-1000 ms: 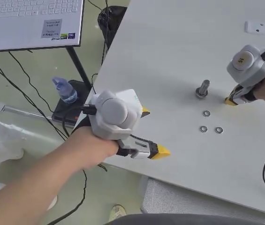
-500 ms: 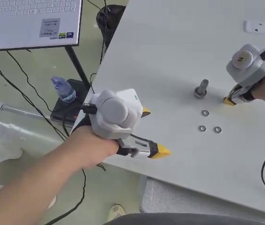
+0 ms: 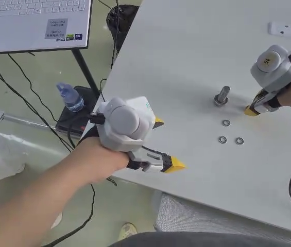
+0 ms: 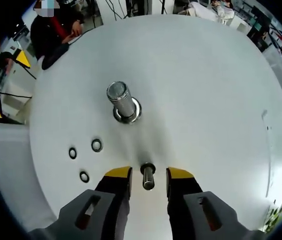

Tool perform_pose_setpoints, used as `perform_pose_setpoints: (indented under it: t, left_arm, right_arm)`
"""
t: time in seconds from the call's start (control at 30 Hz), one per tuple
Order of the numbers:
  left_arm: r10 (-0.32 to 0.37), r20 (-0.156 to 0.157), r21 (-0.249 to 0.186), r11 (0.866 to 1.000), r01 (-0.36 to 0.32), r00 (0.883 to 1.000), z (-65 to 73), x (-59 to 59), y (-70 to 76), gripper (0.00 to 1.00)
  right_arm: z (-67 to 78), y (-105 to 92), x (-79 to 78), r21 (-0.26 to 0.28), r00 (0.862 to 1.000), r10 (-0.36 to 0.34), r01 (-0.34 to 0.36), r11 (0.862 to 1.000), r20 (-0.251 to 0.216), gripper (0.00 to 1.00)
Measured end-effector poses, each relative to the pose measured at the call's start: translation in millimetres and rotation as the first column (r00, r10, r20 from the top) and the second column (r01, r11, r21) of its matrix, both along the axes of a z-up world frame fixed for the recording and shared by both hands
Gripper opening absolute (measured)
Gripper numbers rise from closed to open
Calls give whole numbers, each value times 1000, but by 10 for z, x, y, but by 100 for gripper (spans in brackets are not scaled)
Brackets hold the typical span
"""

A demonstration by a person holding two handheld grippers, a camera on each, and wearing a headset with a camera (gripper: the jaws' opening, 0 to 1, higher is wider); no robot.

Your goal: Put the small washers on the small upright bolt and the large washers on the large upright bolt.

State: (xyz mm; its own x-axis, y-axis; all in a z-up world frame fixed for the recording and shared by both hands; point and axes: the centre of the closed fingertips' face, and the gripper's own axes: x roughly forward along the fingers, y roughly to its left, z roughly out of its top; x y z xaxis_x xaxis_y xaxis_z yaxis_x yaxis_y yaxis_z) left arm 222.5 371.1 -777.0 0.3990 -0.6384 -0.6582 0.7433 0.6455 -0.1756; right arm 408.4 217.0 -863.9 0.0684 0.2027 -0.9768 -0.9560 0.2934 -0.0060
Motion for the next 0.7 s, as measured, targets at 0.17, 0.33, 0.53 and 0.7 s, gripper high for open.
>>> perform_pose_setpoints:
  t: [0.17, 0.33, 0.53, 0.7]
  left_arm:
    - [-1, -1, 5, 1000, 1, 1000, -12, -20, -3, 66]
    - [-1, 5, 3, 1000, 1, 1000, 11, -29, -20, 67]
    - [-1, 13, 0, 1000, 1, 1000, 38, -38, -28, 68]
    - [-8, 27, 12, 1000, 8, 1000, 72, -38, -40, 70]
  right_arm:
    - [16, 18, -14, -1, 1000, 5, -5, 1000, -5, 29]
    - [67, 30, 17, 7, 1000, 20, -20, 1000, 5, 29]
    - [133, 19, 35, 16, 1000, 24, -24, 1000, 9, 29]
    - [226, 10, 62, 24, 999, 22, -22, 999, 24, 30]
